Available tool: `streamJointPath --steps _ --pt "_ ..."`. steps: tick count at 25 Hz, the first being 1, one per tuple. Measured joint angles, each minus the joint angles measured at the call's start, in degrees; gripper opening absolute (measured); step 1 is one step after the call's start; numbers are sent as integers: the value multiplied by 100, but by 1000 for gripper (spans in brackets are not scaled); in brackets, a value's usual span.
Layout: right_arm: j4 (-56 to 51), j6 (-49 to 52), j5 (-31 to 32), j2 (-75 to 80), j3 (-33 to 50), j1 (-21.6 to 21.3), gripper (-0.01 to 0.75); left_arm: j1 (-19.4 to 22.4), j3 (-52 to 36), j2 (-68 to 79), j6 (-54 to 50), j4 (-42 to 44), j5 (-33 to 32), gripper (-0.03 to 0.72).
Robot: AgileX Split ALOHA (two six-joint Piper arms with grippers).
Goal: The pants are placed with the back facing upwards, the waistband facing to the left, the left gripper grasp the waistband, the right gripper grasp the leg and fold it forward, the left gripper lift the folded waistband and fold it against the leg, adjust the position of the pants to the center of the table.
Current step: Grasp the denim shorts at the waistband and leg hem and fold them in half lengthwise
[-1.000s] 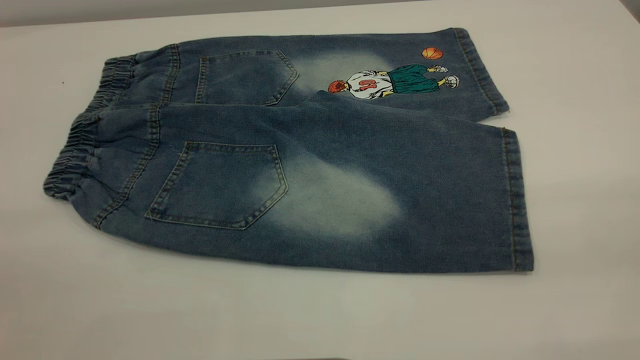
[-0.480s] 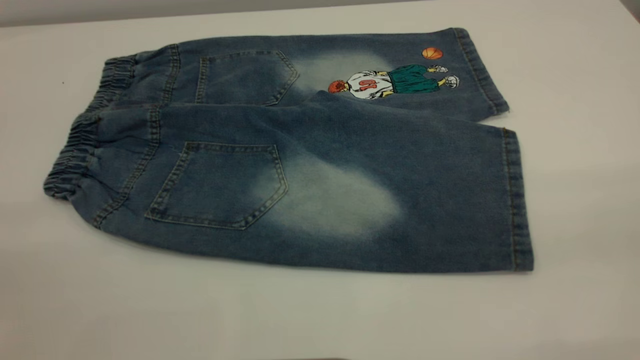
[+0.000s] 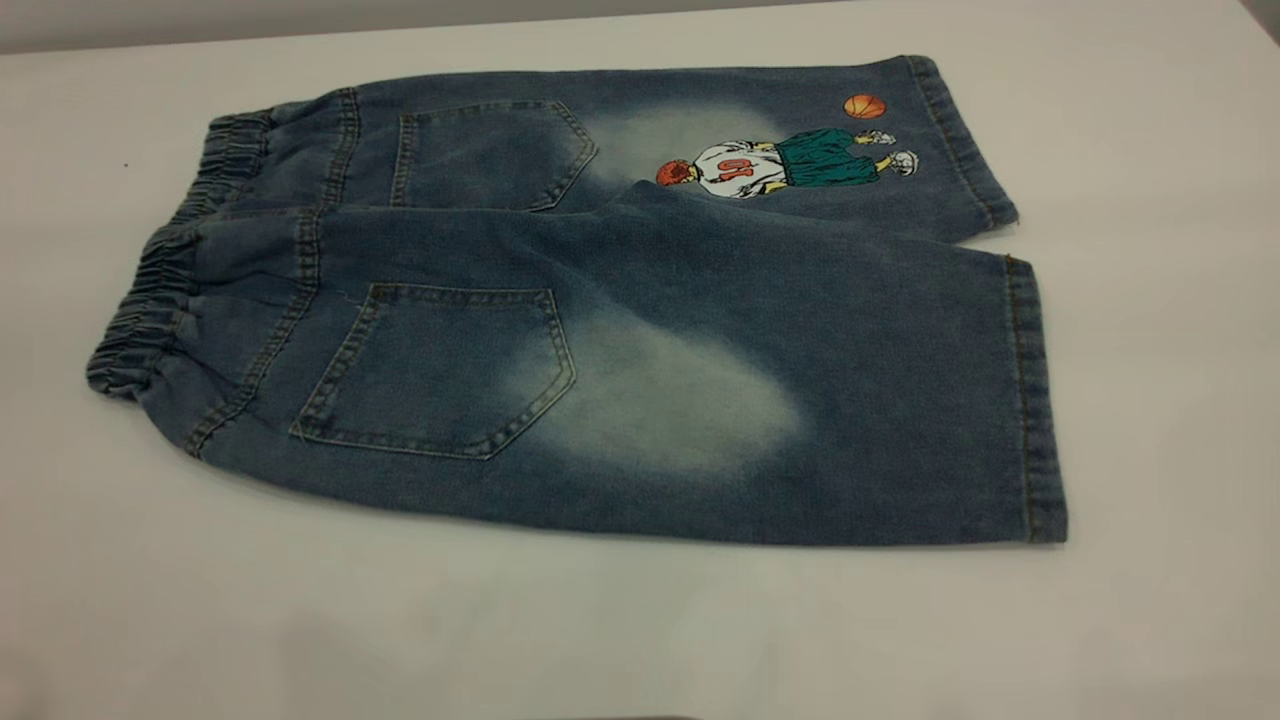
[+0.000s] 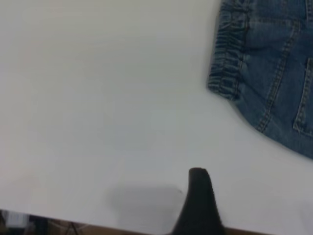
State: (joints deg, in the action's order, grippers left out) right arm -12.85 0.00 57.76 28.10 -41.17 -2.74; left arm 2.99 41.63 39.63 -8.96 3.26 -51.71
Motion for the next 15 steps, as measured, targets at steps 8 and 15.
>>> streamJointPath --steps 8,15 --pt "-345 -279 -394 1015 0 0 582 0 313 2154 -50 -29 737 512" --pt "-437 -410 -468 1061 0 0 582 0 337 3755 -206 -130 1544 512"
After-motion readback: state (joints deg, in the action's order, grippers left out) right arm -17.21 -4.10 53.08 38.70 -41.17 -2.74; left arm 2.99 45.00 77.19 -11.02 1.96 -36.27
